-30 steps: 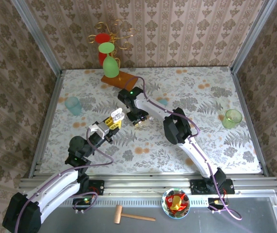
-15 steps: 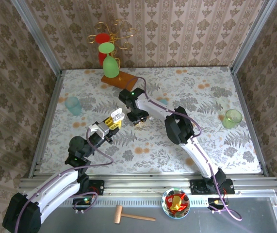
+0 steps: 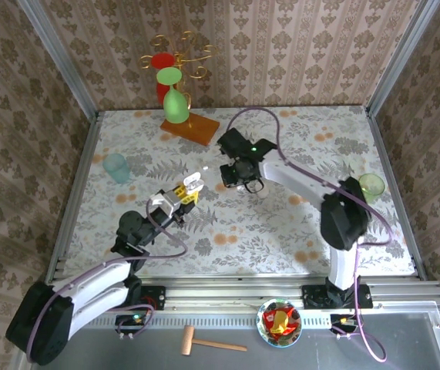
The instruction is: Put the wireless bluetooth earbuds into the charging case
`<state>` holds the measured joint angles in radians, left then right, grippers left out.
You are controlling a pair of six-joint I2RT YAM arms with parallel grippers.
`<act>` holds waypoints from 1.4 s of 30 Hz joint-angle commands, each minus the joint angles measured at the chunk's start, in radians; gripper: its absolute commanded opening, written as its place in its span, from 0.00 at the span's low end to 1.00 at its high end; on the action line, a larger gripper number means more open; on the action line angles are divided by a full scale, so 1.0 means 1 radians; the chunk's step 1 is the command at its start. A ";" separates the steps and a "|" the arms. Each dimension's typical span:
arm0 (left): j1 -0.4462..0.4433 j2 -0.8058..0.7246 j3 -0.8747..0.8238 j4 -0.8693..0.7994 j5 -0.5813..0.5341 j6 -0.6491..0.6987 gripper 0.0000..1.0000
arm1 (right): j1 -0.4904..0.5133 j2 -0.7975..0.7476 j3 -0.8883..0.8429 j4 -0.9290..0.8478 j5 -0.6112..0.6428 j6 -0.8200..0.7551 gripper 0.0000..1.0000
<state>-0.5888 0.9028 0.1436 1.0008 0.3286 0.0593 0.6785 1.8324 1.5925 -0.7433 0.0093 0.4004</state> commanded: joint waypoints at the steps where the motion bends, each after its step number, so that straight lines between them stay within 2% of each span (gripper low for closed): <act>1: -0.008 0.045 0.035 0.110 -0.003 -0.033 0.04 | 0.004 -0.117 -0.082 0.170 -0.040 0.045 0.22; 8: -0.014 0.130 0.071 0.159 0.006 -0.041 0.04 | 0.005 -0.314 -0.244 0.468 -0.181 0.125 0.23; 12: -0.022 0.155 0.095 0.163 0.017 -0.042 0.04 | 0.008 -0.326 -0.295 0.639 -0.288 0.193 0.23; 15: -0.023 0.163 0.101 0.170 0.013 -0.043 0.04 | 0.014 -0.321 -0.325 0.741 -0.314 0.236 0.22; 32: -0.022 0.146 0.126 0.146 -0.067 -0.069 0.04 | 0.036 -0.340 -0.388 0.761 -0.335 0.252 0.21; 42: -0.023 0.116 0.132 0.136 -0.054 -0.084 0.05 | 0.038 -0.318 -0.396 0.784 -0.341 0.250 0.21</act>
<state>-0.6075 1.0477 0.2394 1.0962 0.2790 -0.0013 0.7101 1.5177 1.2022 0.0120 -0.3229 0.6441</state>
